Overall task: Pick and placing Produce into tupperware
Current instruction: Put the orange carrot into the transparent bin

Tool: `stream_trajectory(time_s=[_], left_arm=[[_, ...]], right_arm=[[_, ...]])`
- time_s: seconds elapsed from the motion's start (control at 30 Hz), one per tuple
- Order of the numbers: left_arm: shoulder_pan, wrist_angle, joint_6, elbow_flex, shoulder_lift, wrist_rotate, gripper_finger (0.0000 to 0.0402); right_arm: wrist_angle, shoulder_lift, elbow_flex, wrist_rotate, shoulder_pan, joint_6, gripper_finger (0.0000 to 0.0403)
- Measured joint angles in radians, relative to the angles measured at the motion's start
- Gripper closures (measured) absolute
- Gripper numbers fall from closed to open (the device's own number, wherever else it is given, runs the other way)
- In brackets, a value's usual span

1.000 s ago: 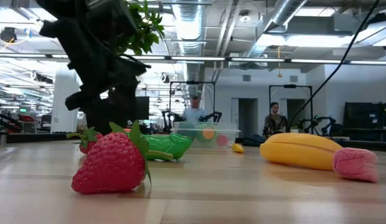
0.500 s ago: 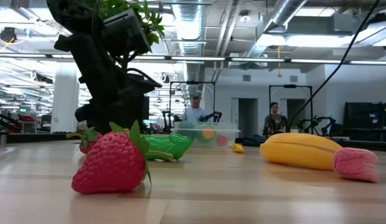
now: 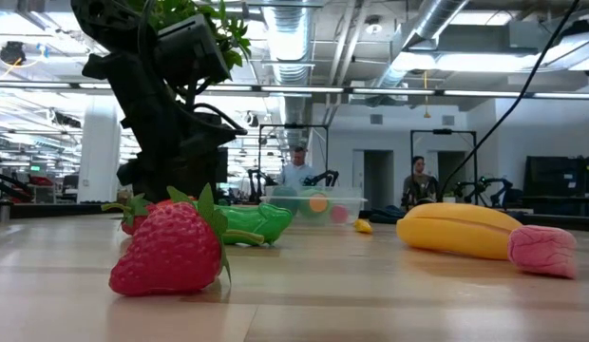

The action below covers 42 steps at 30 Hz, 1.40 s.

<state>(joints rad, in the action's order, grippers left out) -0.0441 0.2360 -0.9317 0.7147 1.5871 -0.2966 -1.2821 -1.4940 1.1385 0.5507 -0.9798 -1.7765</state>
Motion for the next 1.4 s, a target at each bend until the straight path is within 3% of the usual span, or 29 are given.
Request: stream_trajectory(time_s=[0.5,1.23,1.4], left_arm=[[0.0,-0.003,0.013,0.0,-0.001,-0.015,0.0214],[0.0,-0.091,0.017,0.001,-0.001,0.005,0.0217],[0.0,-0.104,0.072,0.052,-0.002,0.009,0.0217]], right_arm=[[-0.001,0.0,0.0,0.0,0.0,0.003,0.0187],[-0.003,0.0,0.0,0.001,0.0,0.005,0.0187],[-0.003,0.0,0.0,0.0,0.0,0.005,0.0187]])
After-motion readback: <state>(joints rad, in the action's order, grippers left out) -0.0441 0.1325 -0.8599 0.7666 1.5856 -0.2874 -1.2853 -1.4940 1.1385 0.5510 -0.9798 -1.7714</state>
